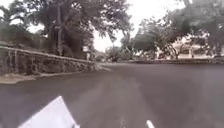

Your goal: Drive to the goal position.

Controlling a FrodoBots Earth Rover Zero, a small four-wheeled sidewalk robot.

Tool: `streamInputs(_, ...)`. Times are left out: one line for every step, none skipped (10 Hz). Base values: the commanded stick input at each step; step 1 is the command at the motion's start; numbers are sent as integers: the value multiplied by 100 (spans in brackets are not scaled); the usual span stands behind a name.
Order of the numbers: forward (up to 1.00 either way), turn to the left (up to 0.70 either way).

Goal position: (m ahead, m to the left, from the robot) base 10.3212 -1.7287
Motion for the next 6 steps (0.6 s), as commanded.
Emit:
streamInputs(50, 0)
streamInputs(50, 0)
streamInputs(50, 0)
streamInputs(50, 0)
streamInputs(50, 0)
streamInputs(50, 0)
